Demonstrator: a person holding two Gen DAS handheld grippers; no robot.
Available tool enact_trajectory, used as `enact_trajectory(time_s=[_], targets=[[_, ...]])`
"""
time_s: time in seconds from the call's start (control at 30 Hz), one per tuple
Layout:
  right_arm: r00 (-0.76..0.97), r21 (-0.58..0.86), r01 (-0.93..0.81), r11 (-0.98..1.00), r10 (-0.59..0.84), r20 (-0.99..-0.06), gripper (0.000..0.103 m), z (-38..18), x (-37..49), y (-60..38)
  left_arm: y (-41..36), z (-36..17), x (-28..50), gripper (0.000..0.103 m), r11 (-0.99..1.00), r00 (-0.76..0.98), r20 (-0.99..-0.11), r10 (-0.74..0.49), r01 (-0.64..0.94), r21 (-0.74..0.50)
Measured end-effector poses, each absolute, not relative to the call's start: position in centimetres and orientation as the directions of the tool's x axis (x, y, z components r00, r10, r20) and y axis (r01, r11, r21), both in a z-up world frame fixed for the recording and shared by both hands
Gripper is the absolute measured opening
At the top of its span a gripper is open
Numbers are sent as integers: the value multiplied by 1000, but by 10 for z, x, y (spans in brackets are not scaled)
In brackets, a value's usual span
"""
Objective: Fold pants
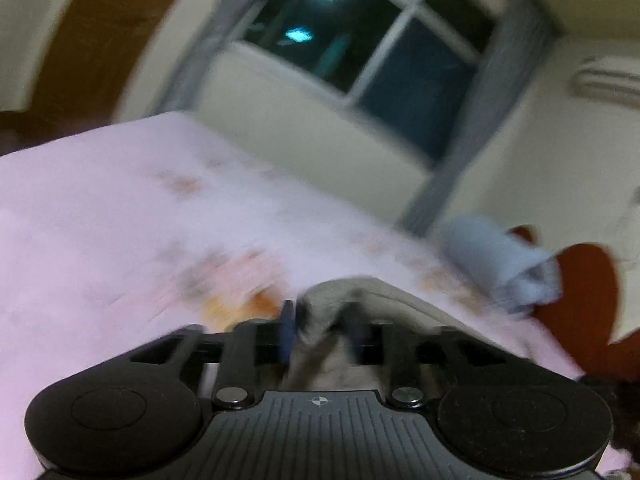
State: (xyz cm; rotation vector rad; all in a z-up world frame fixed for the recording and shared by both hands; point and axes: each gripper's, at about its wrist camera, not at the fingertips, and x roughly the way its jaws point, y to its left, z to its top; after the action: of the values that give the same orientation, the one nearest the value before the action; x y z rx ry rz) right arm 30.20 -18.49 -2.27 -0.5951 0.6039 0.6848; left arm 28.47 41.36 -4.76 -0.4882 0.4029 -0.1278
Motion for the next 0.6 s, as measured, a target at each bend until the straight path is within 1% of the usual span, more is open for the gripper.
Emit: enact_trajectory(time_s=[0.03, 0.07, 0.1, 0.13, 0.2, 0.23, 0.3, 0.33, 0.4, 0.43, 0.47, 0.53, 0.6], targets=[[604, -280, -721, 634, 376, -703, 0, -40, 293, -182, 419, -57, 268, 81, 861, 908, -395, -140, -85, -502], [590, -280, -718, 638, 344, -731, 0, -59, 287, -178, 423, -63, 253, 85, 836, 903, -418, -104, -148, -528], [585, -290, -714, 637, 316, -747, 0, -76, 282, -175, 424, -67, 233, 85, 815, 897, -433, -94, -180, -551], [601, -292, -696, 656, 309, -737, 0, -86, 280, -175, 423, -68, 218, 85, 799, 894, -443, -72, -214, -562], [606, -207, -649, 732, 332, -723, 0, -86, 289, -181, 416, -68, 194, 85, 765, 898, -431, -91, -214, -607], [604, -179, -635, 751, 339, -721, 0, -84, 294, -183, 409, -66, 188, 85, 762, 889, -447, -98, -222, -609], [603, -171, -628, 759, 336, -724, 0, -81, 299, -181, 396, -67, 183, 85, 753, 875, -471, -110, -236, -614], [605, -183, -631, 754, 331, -724, 0, -80, 299, -179, 391, -70, 185, 83, 747, 866, -486, -120, -244, -619], [612, -191, -630, 753, 330, -718, 0, -79, 292, -180, 382, -75, 194, 66, 735, 847, -513, -143, -256, -628], [613, -179, -624, 761, 335, -715, 0, -78, 290, -182, 377, -79, 201, 52, 726, 834, -529, -157, -265, -634], [616, -169, -618, 768, 339, -711, 0, -80, 284, -186, 372, -81, 207, 44, 718, 825, -538, -172, -269, -642], [627, -162, -606, 779, 343, -699, 0, -83, 280, -187, 363, -89, 225, 43, 714, 802, -572, -169, -300, -632], [637, -156, -594, 789, 342, -691, 0, -85, 276, -188, 356, -91, 236, 43, 717, 799, -581, -156, -313, -623]])
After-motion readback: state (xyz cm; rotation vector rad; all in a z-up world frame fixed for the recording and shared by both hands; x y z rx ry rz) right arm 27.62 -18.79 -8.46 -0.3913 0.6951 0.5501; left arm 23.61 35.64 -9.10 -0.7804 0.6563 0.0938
